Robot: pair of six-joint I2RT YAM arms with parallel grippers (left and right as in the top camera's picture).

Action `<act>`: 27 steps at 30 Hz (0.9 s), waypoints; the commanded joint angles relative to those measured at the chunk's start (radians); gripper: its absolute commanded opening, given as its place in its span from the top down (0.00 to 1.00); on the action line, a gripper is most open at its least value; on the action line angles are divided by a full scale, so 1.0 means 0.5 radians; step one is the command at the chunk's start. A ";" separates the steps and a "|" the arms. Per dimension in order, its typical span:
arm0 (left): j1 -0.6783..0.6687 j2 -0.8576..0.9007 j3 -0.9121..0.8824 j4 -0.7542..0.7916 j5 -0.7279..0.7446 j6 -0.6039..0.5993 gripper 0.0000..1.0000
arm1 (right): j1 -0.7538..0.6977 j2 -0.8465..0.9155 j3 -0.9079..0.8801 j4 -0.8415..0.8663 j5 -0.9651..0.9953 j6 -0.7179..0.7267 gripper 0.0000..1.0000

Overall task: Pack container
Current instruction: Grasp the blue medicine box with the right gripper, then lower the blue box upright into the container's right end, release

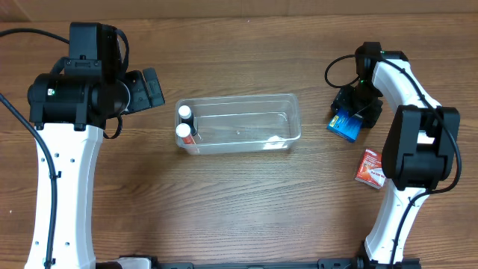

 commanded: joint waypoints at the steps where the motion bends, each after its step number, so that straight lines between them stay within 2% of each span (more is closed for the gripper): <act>1: 0.007 0.006 0.025 0.005 0.019 0.037 0.00 | 0.011 0.008 -0.010 -0.019 0.018 -0.005 0.24; 7: 0.007 0.006 0.025 0.006 0.019 0.037 0.00 | 0.013 -0.066 0.102 -0.165 0.018 -0.105 0.24; 14: 0.007 0.006 0.025 0.001 0.020 0.037 0.00 | 0.084 -0.391 0.307 -0.341 0.018 -0.217 0.24; 20: 0.007 0.006 0.025 0.001 0.020 0.037 0.00 | 0.372 -0.855 0.329 -0.389 0.018 -0.339 0.24; 27: 0.007 0.006 0.025 0.001 0.019 0.037 0.00 | 0.803 -1.043 0.325 -0.390 0.020 -0.365 0.23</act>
